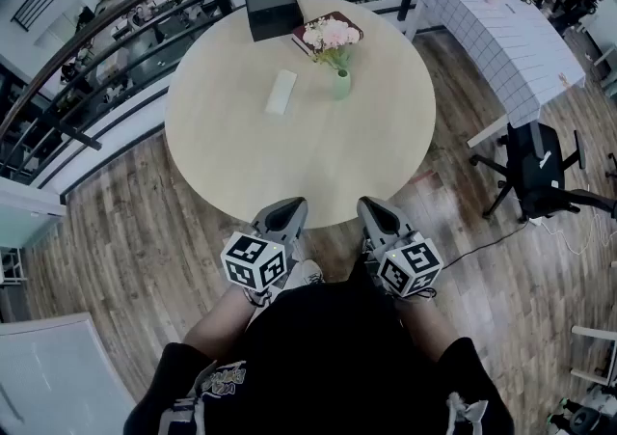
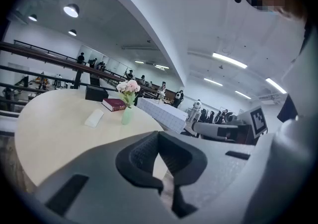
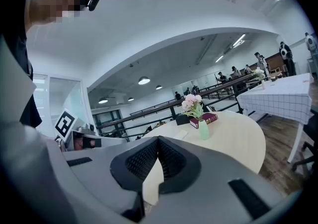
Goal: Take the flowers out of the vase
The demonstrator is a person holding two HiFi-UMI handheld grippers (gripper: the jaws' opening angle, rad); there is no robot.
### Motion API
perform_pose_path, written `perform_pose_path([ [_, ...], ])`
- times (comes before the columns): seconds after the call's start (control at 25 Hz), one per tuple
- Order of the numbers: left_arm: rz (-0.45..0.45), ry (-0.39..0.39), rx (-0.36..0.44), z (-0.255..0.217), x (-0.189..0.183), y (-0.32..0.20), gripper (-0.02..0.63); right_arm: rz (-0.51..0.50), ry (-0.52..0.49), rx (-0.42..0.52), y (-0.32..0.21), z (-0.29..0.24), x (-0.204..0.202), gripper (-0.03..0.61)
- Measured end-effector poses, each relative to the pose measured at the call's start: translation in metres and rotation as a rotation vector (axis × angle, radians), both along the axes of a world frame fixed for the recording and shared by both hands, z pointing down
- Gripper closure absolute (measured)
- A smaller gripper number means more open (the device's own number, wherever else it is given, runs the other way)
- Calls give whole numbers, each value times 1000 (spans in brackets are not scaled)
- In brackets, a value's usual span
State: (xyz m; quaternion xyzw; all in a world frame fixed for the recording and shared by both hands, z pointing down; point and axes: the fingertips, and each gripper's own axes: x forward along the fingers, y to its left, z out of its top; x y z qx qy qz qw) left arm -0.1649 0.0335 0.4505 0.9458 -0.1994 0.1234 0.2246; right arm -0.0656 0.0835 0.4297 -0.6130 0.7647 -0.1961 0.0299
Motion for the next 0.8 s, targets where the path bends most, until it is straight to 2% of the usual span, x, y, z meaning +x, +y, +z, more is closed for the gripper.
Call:
perform_pose_path([
  [0.8, 8, 4, 3, -2, 4, 7, 606, 5, -20, 31, 6, -7, 4, 557],
])
